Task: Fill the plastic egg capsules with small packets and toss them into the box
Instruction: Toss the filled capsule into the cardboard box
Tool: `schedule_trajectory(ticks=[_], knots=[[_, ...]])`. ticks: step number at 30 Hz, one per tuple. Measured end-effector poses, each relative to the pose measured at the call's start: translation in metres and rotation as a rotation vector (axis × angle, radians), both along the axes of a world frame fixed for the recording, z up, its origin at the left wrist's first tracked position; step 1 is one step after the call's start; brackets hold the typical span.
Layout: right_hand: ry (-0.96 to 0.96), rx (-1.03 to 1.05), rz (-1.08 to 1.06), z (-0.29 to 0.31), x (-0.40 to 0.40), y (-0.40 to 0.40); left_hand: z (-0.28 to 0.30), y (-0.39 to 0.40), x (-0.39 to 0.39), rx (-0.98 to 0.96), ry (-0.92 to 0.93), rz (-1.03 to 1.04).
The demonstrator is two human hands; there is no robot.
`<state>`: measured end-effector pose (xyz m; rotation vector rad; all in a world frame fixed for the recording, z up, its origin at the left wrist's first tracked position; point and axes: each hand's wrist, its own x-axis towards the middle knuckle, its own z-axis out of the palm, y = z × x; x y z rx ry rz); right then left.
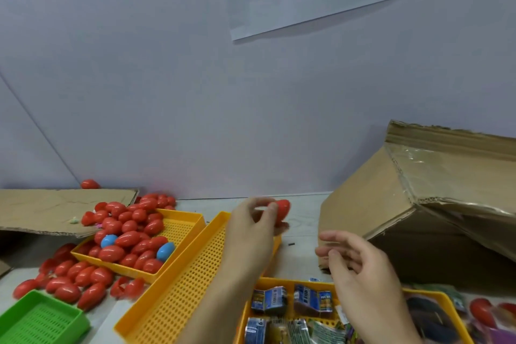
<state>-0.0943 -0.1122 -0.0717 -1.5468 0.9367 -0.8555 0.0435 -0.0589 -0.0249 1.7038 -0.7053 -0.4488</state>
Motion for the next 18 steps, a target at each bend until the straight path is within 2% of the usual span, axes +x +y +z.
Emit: schedule_trajectory(ticks=[3,4,6,12,18], knots=[[-0.023,-0.010,-0.009,0.000,0.001,0.000,-0.002,-0.003,-0.034,-0.183,0.469,-0.069],[-0.036,-0.020,-0.014,0.000,0.001,0.000,-0.003,-0.003,-0.041,-0.230,0.575,-0.066],[-0.058,-0.045,-0.015,-0.001,0.001,0.001,-0.009,0.001,-0.047,-0.289,0.669,-0.034],[-0.073,-0.068,0.036,-0.002,0.001,0.001,-0.025,0.013,-0.044,-0.360,0.676,0.022],[-0.100,-0.066,0.059,-0.004,0.001,0.000,-0.035,0.013,-0.041,-0.353,0.339,-0.002]])
